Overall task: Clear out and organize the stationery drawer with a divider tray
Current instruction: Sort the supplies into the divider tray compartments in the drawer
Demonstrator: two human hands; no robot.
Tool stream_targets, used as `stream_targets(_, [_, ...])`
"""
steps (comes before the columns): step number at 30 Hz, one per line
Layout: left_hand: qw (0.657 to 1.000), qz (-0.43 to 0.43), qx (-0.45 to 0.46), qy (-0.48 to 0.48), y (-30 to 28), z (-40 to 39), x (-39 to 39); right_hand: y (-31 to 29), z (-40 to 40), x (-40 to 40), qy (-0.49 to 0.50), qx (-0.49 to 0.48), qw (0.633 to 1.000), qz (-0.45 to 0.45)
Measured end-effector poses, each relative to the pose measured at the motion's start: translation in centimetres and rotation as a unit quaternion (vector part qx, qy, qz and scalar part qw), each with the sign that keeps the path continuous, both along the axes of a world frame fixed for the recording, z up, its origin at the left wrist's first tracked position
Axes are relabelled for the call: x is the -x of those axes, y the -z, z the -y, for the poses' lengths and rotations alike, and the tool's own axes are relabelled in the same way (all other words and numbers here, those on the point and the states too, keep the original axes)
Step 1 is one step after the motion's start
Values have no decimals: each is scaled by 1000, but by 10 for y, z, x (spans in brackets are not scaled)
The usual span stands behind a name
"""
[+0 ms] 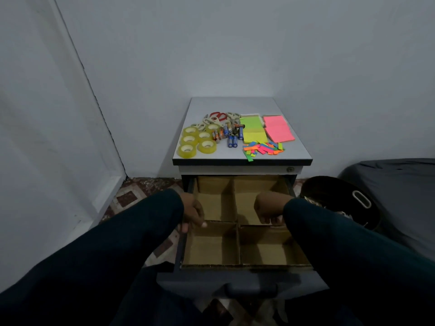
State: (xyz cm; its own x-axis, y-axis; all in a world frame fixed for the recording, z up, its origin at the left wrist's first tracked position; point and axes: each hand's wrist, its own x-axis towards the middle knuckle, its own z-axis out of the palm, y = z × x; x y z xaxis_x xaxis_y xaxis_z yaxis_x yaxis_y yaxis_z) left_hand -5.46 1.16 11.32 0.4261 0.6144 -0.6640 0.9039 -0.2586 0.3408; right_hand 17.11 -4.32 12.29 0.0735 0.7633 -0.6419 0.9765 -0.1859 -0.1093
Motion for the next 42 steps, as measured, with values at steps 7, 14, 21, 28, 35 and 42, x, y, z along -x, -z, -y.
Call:
stream_targets(7, [983, 53, -174, 19, -44, -35, -30, -35, -49, 4, -37, -115, 992, -46])
stream_targets(14, [956, 57, -287, 24, -73, -87, -54, -74, -95, -11, -62, -200, 974, -87])
stream_targets(21, [934, 76, -349, -15, -72, -136, -73, -75, -145, -22, -93, -303, 945, -83])
stream_targets(28, [919, 11, -394, -24, -65, -175, -97, -54, -177, -23, -100, -322, 941, -36])
stream_targets(35, [918, -79, -388, -4, -69, -192, -110, -46, -186, -24, -143, -333, 932, 9])
stream_targets(42, [912, -90, -398, 33, -68, -202, -114, -45, -189, -22, -148, -336, 930, 2])
